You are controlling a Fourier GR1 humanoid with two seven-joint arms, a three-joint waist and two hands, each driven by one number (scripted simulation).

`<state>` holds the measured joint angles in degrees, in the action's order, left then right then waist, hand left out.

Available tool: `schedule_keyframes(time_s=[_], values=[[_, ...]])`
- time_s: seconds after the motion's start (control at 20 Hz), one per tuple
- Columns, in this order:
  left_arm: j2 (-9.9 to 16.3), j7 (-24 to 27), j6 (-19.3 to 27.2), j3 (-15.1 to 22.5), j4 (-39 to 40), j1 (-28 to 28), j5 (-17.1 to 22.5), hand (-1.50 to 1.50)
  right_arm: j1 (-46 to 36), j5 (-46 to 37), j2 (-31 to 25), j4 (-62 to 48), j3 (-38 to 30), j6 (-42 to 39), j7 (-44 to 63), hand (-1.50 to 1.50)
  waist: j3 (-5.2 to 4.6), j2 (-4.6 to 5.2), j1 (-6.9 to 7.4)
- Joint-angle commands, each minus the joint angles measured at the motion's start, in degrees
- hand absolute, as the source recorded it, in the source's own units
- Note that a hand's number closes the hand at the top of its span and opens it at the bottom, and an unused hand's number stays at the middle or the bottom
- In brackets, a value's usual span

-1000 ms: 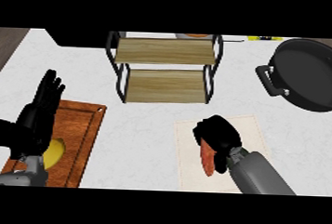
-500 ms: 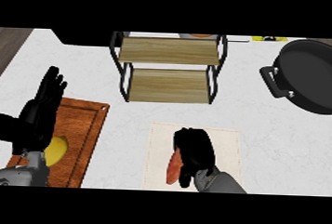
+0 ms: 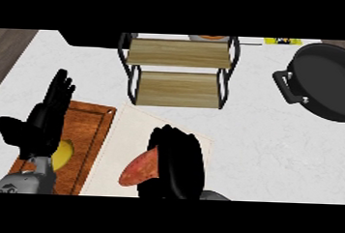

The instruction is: Pick the sweet potato from the placemat and place it in the tiered shelf

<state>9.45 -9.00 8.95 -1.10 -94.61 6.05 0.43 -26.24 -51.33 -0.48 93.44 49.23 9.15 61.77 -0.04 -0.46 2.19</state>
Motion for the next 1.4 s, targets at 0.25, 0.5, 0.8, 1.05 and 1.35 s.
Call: schedule_keyframes(time_s=[0.25, 0.5, 0.8, 1.05, 1.35], values=[[-0.8, 0.3, 1.2, 0.5, -0.5, -1.0, -1.1, 0.0, -14.4, -8.5, 0.4, 6.4, -3.7, 1.8, 22.3, 1.5, -0.15, -0.54, -0.87], [1.3, 0.2, -0.3, -2.1, 0.2, -1.4, 0.4, 0.0, -17.1, -9.5, 0.4, 7.7, -8.2, -3.5, 23.4, 1.5, -0.08, -0.19, -1.81], [-0.4, 2.4, -0.6, 0.0, -1.2, -3.2, -0.2, 0.0, -23.0, -9.0, 0.4, 0.8, -12.0, -0.6, 23.4, 1.5, -0.07, 0.13, -0.68], [-1.5, 0.7, 1.6, 1.4, -1.5, -1.9, -2.6, 0.0, -23.1, -9.0, 0.4, -5.1, -17.2, 4.1, 18.2, 1.5, 0.01, 0.49, -0.97], [0.5, 1.2, -0.9, -2.0, 0.1, -0.8, 0.4, 0.0, -24.2, -9.6, 0.4, -12.4, -17.1, 11.3, 14.3, 1.5, -0.01, 0.57, -0.9]])
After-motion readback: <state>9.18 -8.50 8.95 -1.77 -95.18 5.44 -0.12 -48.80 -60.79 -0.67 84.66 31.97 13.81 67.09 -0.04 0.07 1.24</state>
